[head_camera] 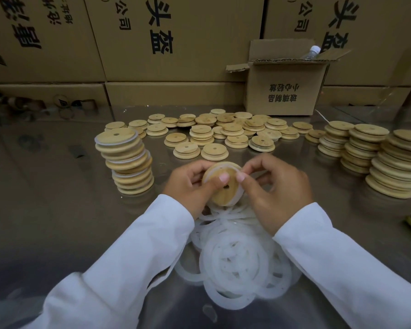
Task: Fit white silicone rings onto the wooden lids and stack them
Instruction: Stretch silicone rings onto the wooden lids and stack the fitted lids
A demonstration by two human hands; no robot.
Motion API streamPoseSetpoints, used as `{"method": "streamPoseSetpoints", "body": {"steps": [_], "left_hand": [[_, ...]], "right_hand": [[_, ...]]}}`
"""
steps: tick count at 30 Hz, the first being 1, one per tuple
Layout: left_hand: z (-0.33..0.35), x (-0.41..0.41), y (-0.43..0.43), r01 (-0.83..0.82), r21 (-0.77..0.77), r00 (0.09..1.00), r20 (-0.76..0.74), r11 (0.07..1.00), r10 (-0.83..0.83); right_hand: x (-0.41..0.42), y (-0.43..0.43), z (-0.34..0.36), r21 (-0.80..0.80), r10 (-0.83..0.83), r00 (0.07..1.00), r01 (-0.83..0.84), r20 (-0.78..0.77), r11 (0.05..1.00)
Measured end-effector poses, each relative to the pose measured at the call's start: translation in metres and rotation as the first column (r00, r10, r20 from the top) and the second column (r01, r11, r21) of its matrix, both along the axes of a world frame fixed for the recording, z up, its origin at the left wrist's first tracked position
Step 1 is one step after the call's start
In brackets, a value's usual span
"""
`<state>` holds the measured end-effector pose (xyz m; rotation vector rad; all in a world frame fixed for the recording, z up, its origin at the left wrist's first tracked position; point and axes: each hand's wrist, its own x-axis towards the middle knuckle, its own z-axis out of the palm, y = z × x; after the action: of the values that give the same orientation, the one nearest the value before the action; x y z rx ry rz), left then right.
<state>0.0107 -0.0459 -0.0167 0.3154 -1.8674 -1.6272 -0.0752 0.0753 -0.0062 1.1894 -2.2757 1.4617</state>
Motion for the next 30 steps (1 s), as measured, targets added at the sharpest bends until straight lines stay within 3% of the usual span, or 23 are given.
{"method": "streamPoseSetpoints", "body": {"steps": [5,11,17,23,30], "left_hand": [[0.005,0.001,-0.003,-0.007,-0.074,0.999,-0.037,0.997,0.004],[0.009,0.003,-0.005,-0.030,-0.129,0.994,-0.104,0.991,0.016],[0.011,0.003,-0.004,-0.017,-0.040,0.993,-0.117,0.999,0.013],[0.008,0.003,0.000,-0.014,0.046,0.994,-0.110,0.999,0.019],[0.002,0.001,0.001,-0.066,0.134,0.997,-0.034,0.989,0.071]], "right_hand": [[-0.009,0.000,0.006,-0.076,0.058,0.980,-0.044,0.192,0.996],[-0.014,0.003,0.012,-0.091,0.120,0.963,-0.101,0.240,0.991],[-0.012,0.005,0.016,-0.117,0.145,0.965,-0.121,0.217,0.986],[-0.008,0.003,0.014,-0.198,0.218,0.932,-0.164,0.289,0.966],[0.002,-0.003,-0.002,-0.179,0.110,0.970,-0.071,0.219,0.981]]}}
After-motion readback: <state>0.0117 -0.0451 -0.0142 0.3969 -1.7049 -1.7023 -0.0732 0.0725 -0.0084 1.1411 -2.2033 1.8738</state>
